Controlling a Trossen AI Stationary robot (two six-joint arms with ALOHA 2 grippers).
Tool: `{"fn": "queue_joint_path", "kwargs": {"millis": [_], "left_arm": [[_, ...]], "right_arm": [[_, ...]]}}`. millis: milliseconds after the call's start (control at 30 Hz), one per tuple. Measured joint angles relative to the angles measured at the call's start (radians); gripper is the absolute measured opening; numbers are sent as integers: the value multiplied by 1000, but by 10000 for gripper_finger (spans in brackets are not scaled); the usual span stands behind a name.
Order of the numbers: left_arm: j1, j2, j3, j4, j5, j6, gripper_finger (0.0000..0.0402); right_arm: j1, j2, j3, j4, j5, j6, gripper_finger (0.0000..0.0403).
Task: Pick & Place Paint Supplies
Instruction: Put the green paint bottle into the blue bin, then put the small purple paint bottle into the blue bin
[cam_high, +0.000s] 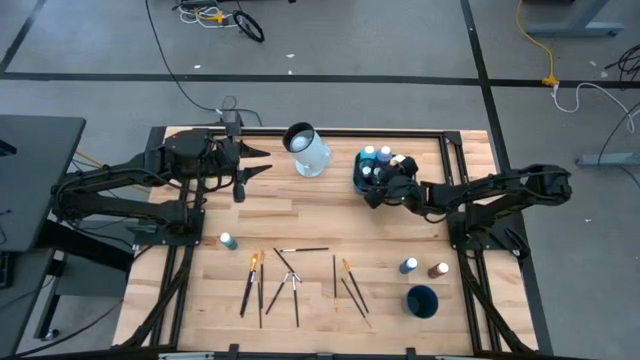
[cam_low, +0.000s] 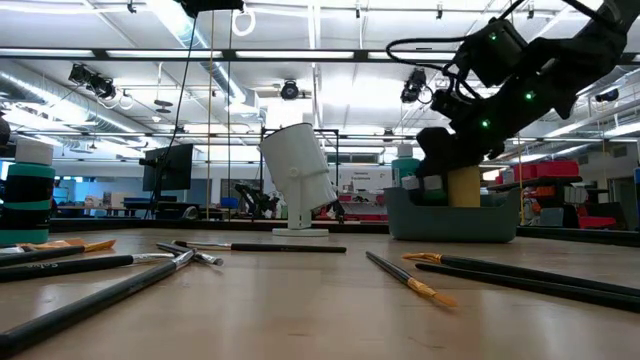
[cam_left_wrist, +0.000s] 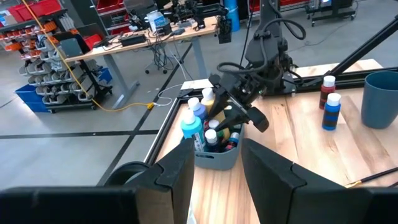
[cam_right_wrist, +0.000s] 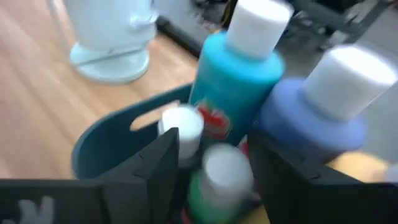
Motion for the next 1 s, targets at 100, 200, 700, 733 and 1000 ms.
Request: {"fn": "queue_joint_path", "kwargs": {"millis": [100, 200, 700, 733, 1000], "left_arm": [[0, 0, 0, 0, 0, 0, 142], [0, 0, 0, 0, 0, 0, 142], [0, 0, 0, -12, 0, 18, 142], [0, 0, 0, -13, 0, 18, 142], [0, 0, 0, -11, 0, 17, 142]], "right_arm": [[0, -10, 0, 66, 62, -66, 210], [0, -37, 20, 133, 71, -146, 216], [67, -93, 135, 170, -584, -350, 204], [73, -93, 135, 154, -613, -351, 204], [149, -93, 267, -307, -786, -178, 204]]}}
